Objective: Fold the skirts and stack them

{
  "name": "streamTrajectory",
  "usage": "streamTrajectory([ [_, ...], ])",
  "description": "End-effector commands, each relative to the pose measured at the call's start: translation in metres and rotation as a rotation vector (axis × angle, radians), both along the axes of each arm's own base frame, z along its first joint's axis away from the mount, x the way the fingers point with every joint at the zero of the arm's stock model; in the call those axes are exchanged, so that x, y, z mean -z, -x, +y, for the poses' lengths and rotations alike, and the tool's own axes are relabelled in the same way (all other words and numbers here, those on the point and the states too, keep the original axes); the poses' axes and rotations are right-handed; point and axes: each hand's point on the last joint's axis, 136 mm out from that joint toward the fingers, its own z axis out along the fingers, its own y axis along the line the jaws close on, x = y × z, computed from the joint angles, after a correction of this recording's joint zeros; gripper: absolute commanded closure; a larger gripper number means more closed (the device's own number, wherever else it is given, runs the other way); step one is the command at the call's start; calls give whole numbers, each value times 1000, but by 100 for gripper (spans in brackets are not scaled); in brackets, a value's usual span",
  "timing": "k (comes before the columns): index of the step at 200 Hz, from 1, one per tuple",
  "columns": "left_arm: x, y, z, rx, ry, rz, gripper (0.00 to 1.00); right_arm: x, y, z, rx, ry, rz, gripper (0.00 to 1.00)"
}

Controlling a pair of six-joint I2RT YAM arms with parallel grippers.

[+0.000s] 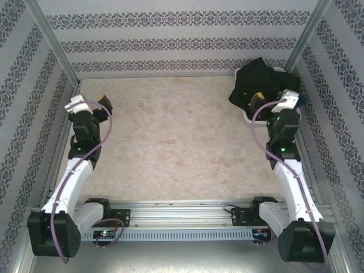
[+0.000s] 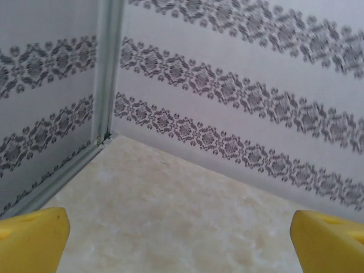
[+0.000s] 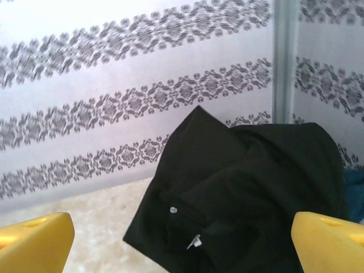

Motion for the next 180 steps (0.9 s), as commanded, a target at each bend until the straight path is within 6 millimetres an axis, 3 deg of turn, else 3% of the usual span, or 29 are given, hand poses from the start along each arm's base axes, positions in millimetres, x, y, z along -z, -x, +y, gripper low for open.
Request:
streamTrajectory([
  [1, 56, 13, 6, -108, 171, 281, 0, 61, -7, -21, 67, -262, 285, 2],
  [37, 53, -4, -9, -33, 252, 296, 0, 96, -52, -41, 109, -288, 536, 2],
  [62, 55, -11, -14, 2, 276, 297, 0, 118, -84, -63, 177, -292, 611, 2],
  [75, 59, -14, -17, 21, 288, 302, 0, 134, -105, -61, 146, -323, 639, 3],
  [90, 63, -16, -18, 31, 302, 309, 0, 145, -129, -56, 98, -360, 652, 15],
  [98, 63, -16, -19, 41, 307, 309, 0, 144, -138, -55, 86, -364, 659, 35],
  [109, 61, -17, -20, 52, 307, 307, 0, 126, -149, -43, 34, -374, 647, 68],
  [114, 59, -17, -20, 58, 300, 306, 0, 116, -152, -35, 6, -373, 632, 79],
  [129, 54, -18, -23, 84, 277, 312, 0, 64, -156, 5, -107, -327, 543, 99],
  [155, 48, -19, -24, 97, 264, 343, 0, -23, -141, 100, -330, -239, 412, 100],
  [180, 38, -24, -28, 123, 272, 350, 0, -76, -115, 198, -567, -210, 328, 100],
])
